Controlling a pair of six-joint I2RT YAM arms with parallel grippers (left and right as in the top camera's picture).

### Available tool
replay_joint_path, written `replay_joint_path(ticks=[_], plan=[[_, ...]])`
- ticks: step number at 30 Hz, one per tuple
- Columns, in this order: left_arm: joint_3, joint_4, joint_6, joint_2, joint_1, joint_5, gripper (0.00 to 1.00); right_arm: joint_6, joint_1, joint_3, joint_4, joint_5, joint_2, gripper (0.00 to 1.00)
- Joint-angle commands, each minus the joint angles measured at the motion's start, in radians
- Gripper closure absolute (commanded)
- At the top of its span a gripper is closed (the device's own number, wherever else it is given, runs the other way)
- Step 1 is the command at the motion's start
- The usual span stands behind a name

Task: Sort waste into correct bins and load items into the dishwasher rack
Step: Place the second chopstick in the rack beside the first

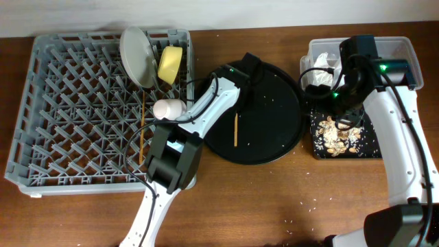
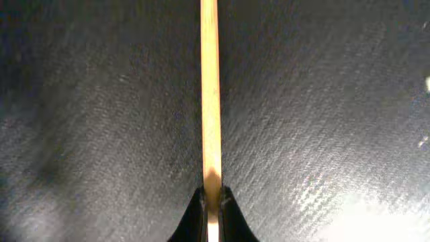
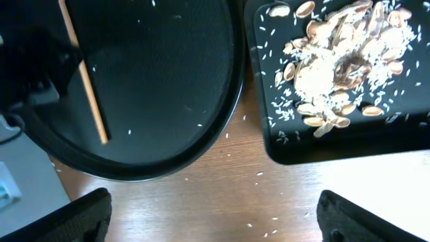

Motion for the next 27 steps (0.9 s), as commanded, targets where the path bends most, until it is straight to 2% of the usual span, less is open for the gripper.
replay_joint_path(ticks=[1,8,13,15,22,27], plan=[[0.117,-0.119,0.081,0.015,0.003,-0.067,0.99,0.013,0.005,-0.005,0.003,-0.002,0.003,0.01],[0.388,-0.431,0.102,0.015,0.005,-0.148,0.99,0.013,0.005,-0.005,0.003,-0.002,0.003,0.02],[0.604,-0.634,0.175,0.011,0.043,-0.154,1.0,0.013,0.005,-0.005,0.003,-0.001,0.003,0.02],[0.637,-0.648,0.289,-0.008,0.068,-0.079,1.0,0.013,0.005,-0.005,0.003,-0.002,0.003,0.02],[0.636,-0.649,0.348,-0.108,0.219,-0.053,1.0,0.013,0.005,-0.005,0.003,-0.002,0.003,0.02],[0.579,-0.649,0.348,-0.176,0.31,-0.048,1.0,0.013,0.005,-0.005,0.003,-0.002,0.003,0.02]])
